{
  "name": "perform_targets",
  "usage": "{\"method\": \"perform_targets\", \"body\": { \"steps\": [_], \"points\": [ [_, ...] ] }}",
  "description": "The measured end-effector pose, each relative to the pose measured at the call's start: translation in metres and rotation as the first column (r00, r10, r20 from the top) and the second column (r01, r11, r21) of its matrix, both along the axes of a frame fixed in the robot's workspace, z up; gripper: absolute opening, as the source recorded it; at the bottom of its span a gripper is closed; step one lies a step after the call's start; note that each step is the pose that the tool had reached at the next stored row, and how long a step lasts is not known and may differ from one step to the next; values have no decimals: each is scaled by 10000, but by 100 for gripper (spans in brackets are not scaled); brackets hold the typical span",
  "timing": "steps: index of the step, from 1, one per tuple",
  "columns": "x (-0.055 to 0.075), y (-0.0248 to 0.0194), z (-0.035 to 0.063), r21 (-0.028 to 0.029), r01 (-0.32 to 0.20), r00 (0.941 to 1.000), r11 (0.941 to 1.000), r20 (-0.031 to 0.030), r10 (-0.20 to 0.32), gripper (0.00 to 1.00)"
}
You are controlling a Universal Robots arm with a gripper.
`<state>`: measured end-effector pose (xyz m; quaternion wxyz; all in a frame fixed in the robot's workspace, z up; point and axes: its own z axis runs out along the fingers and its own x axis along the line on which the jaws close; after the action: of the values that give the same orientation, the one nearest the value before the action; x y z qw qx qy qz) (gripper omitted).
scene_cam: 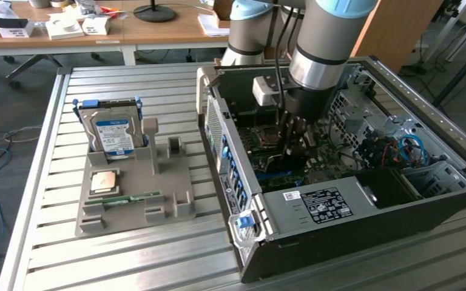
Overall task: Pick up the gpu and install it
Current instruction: 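Insert the gpu into the slot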
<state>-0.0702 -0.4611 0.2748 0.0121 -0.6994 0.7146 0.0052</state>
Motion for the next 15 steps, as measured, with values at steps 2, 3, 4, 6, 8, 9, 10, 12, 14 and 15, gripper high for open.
{"method": "perform_targets", "body": {
  "steps": [2, 3, 4, 6, 8, 9, 10, 12, 14, 15],
  "points": [
    [0, 0, 42, 1, 0, 10000, 10000, 1, 0, 34],
    [0, 0, 62, 0, 0, 10000, 10000, 0, 0, 34],
    [0, 0, 79, 0, 0, 10000, 10000, 0, 0, 34],
    [0, 0, 111, 0, 0, 10000, 10000, 0, 0, 34],
    [0, 0, 145, 1, 0, 10000, 10000, 1, 0, 34],
    [0, 0, 164, -1, 0, 10000, 10000, 0, 0, 34],
    [0, 0, 183, 0, 0, 10000, 10000, 0, 0, 34],
    [0, 0, 218, 0, 0, 10000, 10000, 0, 0, 34],
    [0, 0, 238, 0, 0, 10000, 10000, 0, 0, 34],
    [0, 0, 240, 3, 0, 10000, 10000, 1, 0, 34]
  ]
}}
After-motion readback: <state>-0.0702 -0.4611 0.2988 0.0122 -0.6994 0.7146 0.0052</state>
